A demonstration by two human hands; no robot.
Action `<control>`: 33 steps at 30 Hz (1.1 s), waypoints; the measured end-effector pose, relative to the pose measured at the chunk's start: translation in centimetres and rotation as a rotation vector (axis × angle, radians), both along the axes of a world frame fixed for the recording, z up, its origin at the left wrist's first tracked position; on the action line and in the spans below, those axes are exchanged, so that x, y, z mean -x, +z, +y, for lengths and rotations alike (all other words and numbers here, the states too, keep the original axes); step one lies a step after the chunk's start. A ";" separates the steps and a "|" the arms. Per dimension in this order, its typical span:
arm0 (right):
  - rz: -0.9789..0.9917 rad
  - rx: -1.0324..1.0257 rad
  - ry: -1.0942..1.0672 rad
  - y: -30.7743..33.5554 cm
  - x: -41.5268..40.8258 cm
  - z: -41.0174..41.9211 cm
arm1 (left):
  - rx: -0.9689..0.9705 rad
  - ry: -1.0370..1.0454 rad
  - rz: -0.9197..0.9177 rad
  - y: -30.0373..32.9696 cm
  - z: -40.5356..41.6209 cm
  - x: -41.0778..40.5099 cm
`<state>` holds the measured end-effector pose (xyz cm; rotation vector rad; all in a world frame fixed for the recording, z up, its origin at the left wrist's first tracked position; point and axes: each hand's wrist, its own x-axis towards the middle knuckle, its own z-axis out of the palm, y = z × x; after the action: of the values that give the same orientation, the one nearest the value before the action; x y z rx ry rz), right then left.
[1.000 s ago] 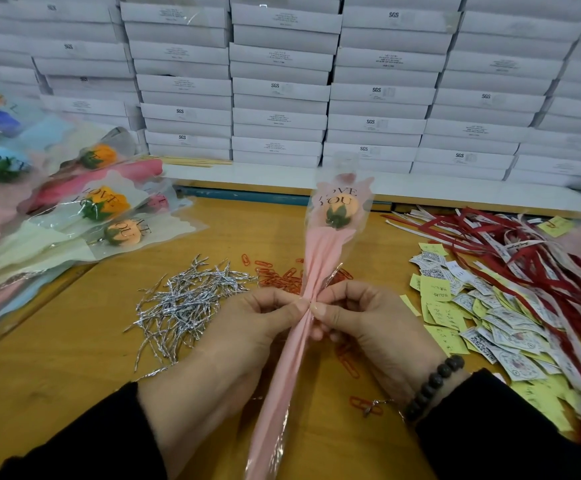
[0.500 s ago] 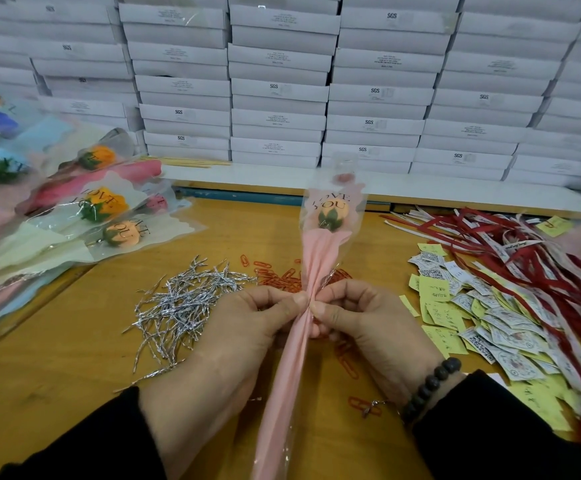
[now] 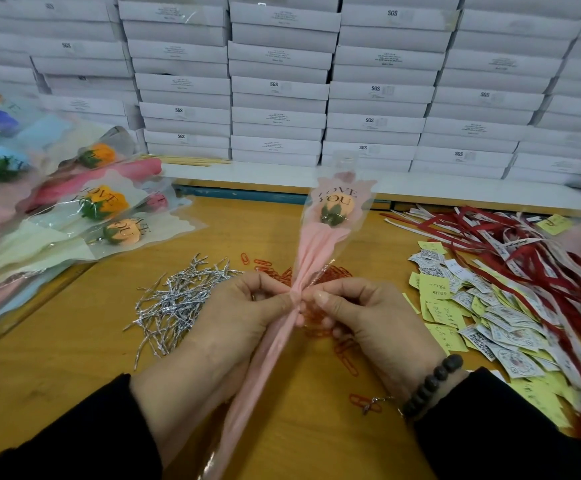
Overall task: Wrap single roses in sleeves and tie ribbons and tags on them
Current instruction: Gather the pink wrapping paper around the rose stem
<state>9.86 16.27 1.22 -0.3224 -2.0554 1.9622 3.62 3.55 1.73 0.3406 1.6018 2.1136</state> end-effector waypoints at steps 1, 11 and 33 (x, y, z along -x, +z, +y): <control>-0.010 -0.102 -0.021 0.0 0.1 -0.1 | 0.004 0.026 0.001 0.0 -0.1 0.2; -0.026 -0.818 0.484 0.1 -0.7 -3.1 | 0.008 0.171 -0.002 0.1 -0.5 1.3; -0.163 -0.634 0.223 3.3 -1.1 1.8 | 0.033 0.147 0.019 0.4 -0.6 1.0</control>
<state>10.98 18.07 4.52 -0.1165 -2.7764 1.3043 2.64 2.98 2.16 0.2384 1.7179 2.1950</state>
